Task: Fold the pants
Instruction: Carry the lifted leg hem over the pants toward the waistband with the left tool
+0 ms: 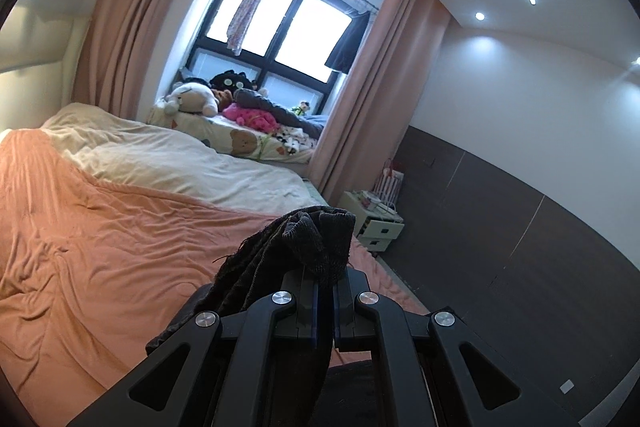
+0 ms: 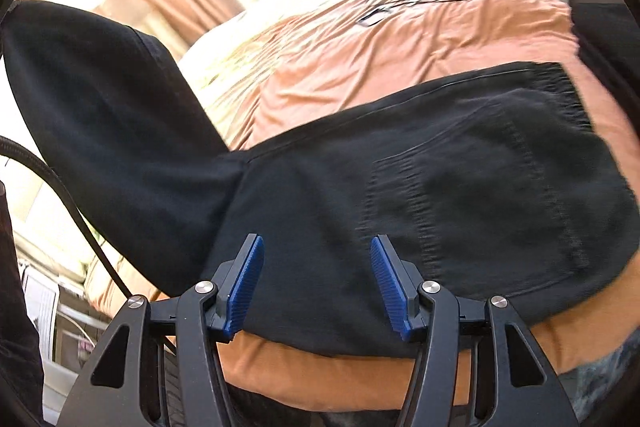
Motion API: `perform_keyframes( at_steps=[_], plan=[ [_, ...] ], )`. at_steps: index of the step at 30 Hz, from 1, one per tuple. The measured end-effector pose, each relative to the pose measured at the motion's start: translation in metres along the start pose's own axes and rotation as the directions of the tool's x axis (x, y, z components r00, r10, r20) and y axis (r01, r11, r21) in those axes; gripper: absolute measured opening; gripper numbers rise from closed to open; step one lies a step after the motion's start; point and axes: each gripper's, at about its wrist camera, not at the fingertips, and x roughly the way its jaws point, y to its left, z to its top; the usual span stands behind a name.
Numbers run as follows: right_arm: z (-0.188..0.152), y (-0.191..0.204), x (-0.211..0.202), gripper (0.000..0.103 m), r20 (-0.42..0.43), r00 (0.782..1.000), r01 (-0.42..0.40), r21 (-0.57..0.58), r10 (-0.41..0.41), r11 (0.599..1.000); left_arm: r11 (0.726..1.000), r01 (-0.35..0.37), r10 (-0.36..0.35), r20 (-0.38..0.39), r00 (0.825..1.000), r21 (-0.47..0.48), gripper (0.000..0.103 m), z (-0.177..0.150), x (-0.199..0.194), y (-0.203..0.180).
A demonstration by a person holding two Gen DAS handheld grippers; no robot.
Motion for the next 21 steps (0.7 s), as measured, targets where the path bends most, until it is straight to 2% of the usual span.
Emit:
perform_keyframes(
  at_steps=[12, 21],
  plan=[
    [-0.014, -0.054, -0.074, 0.054, 0.107, 0.993, 0.043, 0.113, -0.055, 0.993, 0.998, 0.067, -0.065, -0.089, 0.994, 0.019, 0.005, -0.012, 0.064, -0.056],
    [-0.027, -0.093, -0.116, 0.054, 0.165, 0.983, 0.052, 0.179, -0.082, 0.982, 0.993, 0.12, -0.114, -0.173, 0.978, 0.021, 0.005, -0.045, 0.125, -0.097]
  ],
)
